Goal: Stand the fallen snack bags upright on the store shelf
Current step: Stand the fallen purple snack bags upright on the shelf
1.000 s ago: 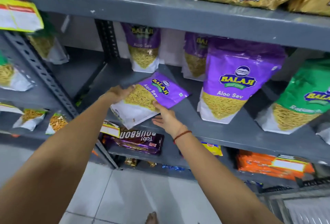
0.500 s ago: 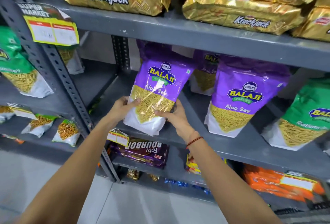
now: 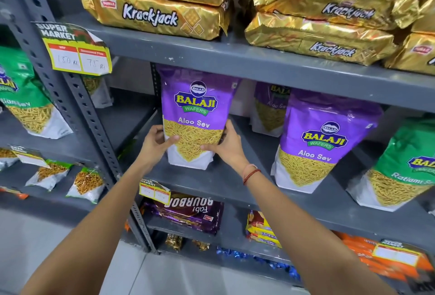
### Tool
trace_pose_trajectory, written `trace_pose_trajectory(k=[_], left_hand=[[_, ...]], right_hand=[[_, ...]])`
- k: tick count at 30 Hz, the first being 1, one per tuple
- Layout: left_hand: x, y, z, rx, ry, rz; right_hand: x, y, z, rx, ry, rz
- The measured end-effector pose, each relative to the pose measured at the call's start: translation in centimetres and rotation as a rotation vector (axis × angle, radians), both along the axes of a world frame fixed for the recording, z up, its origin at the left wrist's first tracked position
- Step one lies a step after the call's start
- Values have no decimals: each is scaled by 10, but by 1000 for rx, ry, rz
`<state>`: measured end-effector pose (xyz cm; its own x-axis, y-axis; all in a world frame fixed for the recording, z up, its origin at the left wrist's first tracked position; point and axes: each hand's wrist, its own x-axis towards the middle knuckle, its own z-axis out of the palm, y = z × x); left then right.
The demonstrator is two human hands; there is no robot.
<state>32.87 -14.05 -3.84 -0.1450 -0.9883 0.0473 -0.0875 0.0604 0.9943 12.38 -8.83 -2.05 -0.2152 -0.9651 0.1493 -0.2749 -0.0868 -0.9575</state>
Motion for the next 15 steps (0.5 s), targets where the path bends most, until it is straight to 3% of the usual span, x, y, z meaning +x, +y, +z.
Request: trace_pose_trajectory(k=[6, 10, 15], left_hand=[[19, -8, -23, 48, 20, -42], [27, -8, -30, 72, 17, -77], [34, -7, -41, 128, -221, -192]], right_hand=[[18, -7, -27, -7, 121, 35], [16, -8, -45, 39, 69, 19], [13, 2, -72, 196, 94, 93]])
